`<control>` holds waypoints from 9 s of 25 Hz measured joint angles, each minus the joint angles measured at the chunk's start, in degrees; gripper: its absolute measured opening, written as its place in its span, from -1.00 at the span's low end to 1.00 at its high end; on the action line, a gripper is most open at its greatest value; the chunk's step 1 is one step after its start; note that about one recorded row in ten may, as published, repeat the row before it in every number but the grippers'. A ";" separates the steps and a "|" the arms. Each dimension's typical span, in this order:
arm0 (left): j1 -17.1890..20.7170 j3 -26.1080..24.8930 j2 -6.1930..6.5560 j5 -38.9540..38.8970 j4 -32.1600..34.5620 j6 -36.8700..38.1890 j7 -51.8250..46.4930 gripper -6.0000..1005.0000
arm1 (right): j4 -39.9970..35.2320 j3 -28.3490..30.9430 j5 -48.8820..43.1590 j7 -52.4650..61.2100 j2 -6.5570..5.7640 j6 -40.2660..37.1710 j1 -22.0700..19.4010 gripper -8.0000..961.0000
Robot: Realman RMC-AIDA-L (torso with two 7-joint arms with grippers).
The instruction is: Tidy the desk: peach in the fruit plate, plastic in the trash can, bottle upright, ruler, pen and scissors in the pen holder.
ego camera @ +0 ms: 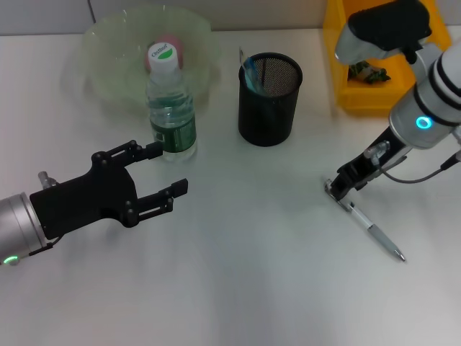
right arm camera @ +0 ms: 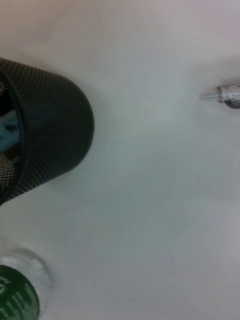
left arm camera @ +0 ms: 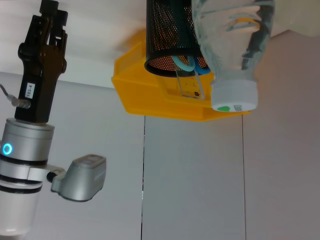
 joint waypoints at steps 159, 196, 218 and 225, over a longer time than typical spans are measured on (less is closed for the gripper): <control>1.14 -1.18 0.00 -3.78 -0.71 2.24 -0.70 0.50 | -11.79 -19.21 28.62 -23.45 0.03 60.99 -16.83 -0.74; 2.12 -1.31 0.00 -5.00 -0.70 5.50 -0.57 0.50 | 11.96 19.33 89.71 -79.76 -0.31 -9.97 -26.78 0.15; 2.28 -0.52 0.47 1.52 -0.11 18.55 -8.48 0.50 | 19.32 20.03 65.32 -104.89 -0.19 -20.67 -34.20 0.75; 2.42 -0.53 0.21 4.02 -0.44 19.36 -8.32 0.50 | 22.23 19.11 60.52 -105.09 0.13 -21.18 -31.08 0.75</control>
